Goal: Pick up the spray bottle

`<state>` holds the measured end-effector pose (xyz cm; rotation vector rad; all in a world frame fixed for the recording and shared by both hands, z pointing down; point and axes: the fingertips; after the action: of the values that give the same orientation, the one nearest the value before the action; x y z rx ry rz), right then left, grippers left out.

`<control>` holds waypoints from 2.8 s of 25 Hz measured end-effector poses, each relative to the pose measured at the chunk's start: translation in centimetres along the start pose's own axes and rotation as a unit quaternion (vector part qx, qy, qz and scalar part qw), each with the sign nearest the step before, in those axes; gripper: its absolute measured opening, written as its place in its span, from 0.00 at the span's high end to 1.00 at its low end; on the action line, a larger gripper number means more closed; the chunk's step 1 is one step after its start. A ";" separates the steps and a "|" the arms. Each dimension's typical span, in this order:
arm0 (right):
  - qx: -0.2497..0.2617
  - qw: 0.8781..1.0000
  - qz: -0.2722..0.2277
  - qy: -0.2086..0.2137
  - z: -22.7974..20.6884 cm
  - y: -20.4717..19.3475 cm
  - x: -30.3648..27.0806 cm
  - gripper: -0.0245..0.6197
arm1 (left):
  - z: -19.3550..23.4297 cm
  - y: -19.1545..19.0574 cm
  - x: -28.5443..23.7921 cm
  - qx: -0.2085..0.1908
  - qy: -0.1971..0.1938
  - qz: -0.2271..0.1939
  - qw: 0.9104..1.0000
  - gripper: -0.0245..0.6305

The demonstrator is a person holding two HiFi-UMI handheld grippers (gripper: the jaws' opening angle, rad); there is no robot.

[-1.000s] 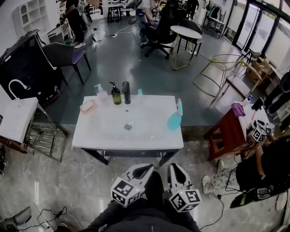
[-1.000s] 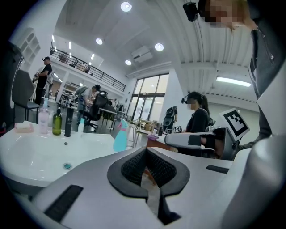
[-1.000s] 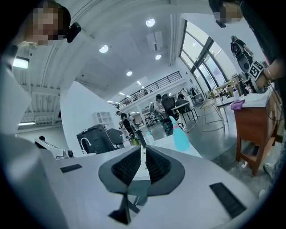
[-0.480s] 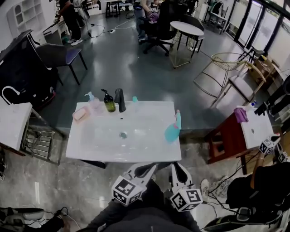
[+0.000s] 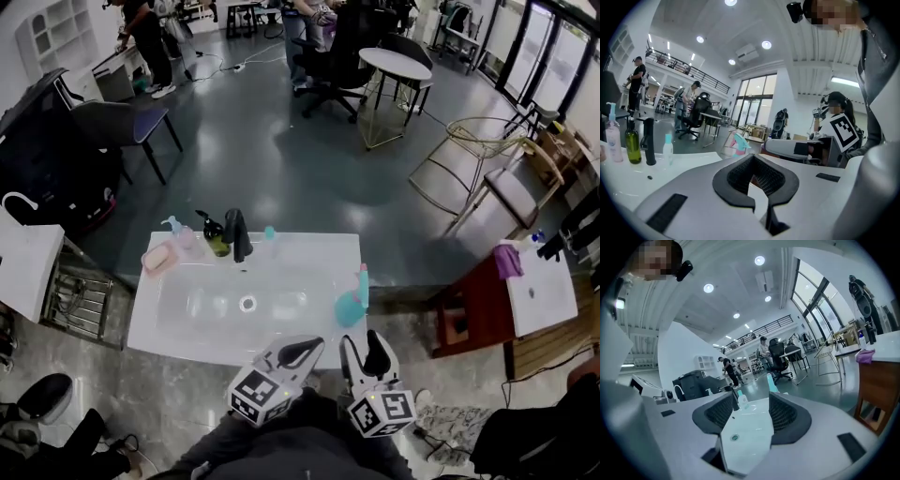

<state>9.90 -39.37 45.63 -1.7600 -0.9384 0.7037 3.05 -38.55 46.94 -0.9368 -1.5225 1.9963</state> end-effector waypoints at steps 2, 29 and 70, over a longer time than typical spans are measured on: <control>0.017 1.000 0.003 -0.003 -1.2 0.3 -0.9 0.63 | 0.6 0.1 -1.3 0.000 0.002 0.001 1.000 0.96; 0.067 0.996 0.053 0.006 -8.7 0.2 -9.9 0.62 | 6.4 1.0 -10.3 0.034 0.041 0.021 0.998 0.96; 0.136 0.968 0.083 0.193 5.8 -2.4 -16.1 0.82 | 14.6 -0.4 1.2 0.073 0.203 -0.018 0.976 0.96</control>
<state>-3.95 -49.63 46.48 -1.6599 -0.4129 0.5358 -8.72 -47.02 49.28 -1.1598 -1.1439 1.7296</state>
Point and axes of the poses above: the fingertips, and each gripper's own axes: x backward along the fingers, z to its left, y out of its top, and after that the axes turned 14 degrees about y, right-handed
